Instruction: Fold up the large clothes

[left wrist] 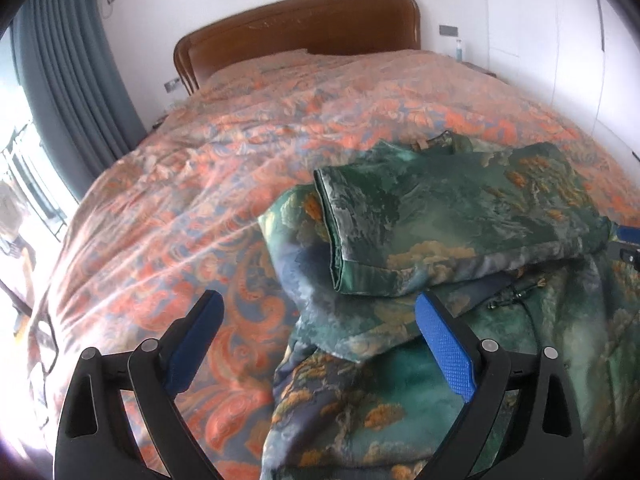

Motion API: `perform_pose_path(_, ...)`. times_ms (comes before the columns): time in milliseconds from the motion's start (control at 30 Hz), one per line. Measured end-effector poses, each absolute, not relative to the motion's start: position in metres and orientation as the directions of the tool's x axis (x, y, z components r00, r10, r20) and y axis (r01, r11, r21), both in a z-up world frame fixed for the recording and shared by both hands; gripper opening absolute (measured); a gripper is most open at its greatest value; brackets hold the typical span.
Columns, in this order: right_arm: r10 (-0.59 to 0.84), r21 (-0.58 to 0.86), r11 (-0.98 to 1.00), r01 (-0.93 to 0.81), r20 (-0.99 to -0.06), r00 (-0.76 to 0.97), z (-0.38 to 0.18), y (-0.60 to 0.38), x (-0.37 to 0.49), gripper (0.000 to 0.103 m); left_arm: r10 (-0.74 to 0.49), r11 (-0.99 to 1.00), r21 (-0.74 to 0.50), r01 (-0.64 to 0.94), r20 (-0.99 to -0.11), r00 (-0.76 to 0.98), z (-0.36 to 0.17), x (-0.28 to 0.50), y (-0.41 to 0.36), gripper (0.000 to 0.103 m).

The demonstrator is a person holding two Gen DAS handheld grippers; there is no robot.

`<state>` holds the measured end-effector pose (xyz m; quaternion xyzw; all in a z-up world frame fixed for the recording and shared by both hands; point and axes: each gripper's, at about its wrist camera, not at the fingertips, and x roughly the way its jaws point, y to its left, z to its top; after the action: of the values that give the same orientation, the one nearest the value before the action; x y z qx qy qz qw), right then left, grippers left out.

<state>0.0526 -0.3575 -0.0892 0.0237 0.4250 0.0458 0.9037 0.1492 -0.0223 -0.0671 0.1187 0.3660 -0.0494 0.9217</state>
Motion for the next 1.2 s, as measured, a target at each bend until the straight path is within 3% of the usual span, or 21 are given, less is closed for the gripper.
perform_pose_path(567,0.065,0.069,0.997,-0.019,-0.753,0.655,-0.071,-0.369,-0.015,0.060,-0.009,0.965,0.193,0.178,-0.653,0.758,-0.040,0.098,-0.012,0.097)
perform_pose_path(900,0.039,0.056,0.998,0.006,-0.759,0.650,-0.069,-0.380,-0.043,0.060,-0.030,0.954,0.187,0.236,-0.721,0.692,-0.063,0.076,0.008,0.099)
perform_pose_path(1000,0.033,0.050,0.999,0.009,-0.783,0.622,-0.072,-0.394,-0.057,0.060,-0.056,0.961,0.119,0.250,-0.801,0.597,-0.095,0.062,0.046,0.099)
perform_pose_path(1100,0.000,0.044,0.997,0.061,-0.814,0.581,-0.081,-0.429,-0.083,0.061,-0.192,0.963,-0.080,0.258,-0.875,0.445,-0.138,0.035,0.092,0.099)
perform_pose_path(1200,0.022,0.090,0.990,0.106,-0.855,0.518,-0.102,-0.465,-0.106,0.062,-0.331,0.931,-0.250,0.265,-0.884,0.331,-0.168,0.011,0.109,0.099)
